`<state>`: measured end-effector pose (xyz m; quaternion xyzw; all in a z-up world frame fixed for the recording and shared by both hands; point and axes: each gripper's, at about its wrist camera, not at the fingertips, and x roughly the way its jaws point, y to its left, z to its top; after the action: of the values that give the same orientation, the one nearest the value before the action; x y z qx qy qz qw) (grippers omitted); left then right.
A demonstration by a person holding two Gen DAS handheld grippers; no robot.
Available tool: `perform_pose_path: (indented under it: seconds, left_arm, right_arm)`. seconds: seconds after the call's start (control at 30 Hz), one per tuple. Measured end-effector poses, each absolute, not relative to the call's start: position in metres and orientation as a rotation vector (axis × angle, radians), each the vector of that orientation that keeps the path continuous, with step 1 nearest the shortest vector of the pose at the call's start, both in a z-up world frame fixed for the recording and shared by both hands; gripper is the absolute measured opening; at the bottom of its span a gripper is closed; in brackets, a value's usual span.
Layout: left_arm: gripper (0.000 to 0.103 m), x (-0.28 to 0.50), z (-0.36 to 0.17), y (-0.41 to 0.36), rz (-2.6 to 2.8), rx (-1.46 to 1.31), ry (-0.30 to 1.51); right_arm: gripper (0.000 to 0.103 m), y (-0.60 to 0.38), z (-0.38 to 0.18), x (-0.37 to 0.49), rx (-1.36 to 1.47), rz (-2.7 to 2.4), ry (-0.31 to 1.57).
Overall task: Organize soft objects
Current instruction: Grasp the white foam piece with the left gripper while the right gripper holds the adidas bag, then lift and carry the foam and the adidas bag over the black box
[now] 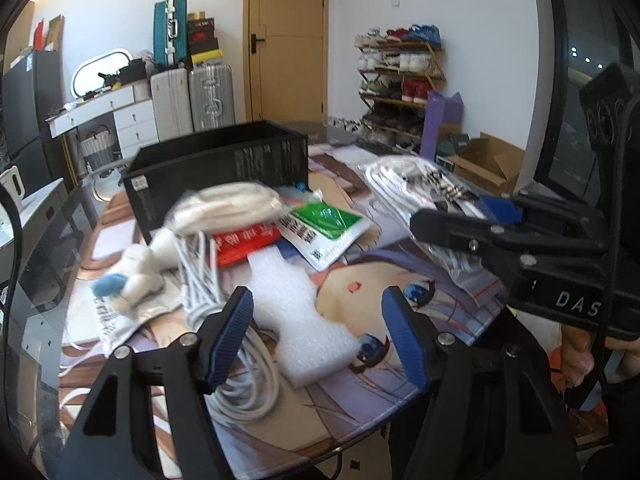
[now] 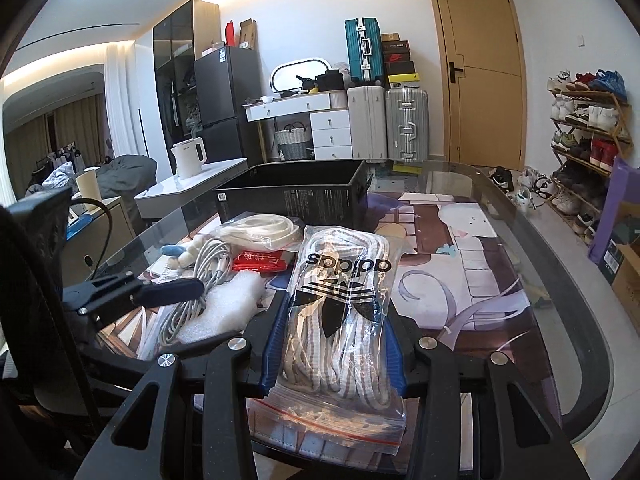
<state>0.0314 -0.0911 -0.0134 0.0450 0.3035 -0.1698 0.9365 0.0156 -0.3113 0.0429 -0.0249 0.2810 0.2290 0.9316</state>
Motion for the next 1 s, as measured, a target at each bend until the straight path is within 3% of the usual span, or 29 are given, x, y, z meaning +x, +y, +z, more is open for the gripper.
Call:
perform_pose_path:
  seconds: [0.13,0.23,0.53,0.57,1.0]
  left_arm:
    - [0.066,0.036,-0.014,-0.095,-0.331,0.098,0.623]
    - [0.05,0.036,-0.014,-0.097,-0.313,0.108,0.615]
    - [0.041,0.039,-0.023,-0.101,-0.338,0.126,0.641]
    - [0.036,0.039,-0.023,-0.101,-0.338,0.126,0.642]
    - [0.033,0.032,-0.001,-0.08,-0.336,0.039,0.566]
  right_arm:
    - [0.042,-0.309,0.042,0.015,-0.058,0.468,0.578]
    - [0.042,-0.308,0.042,0.015,-0.06,0.465,0.578]
    - [0.042,-0.308,0.043,0.015,-0.064,0.462,0.573]
    - [0.042,-0.309,0.043,0.015,-0.063,0.461,0.572]
    - [0.042,-0.31,0.051,0.013,-0.052,0.471,0.558]
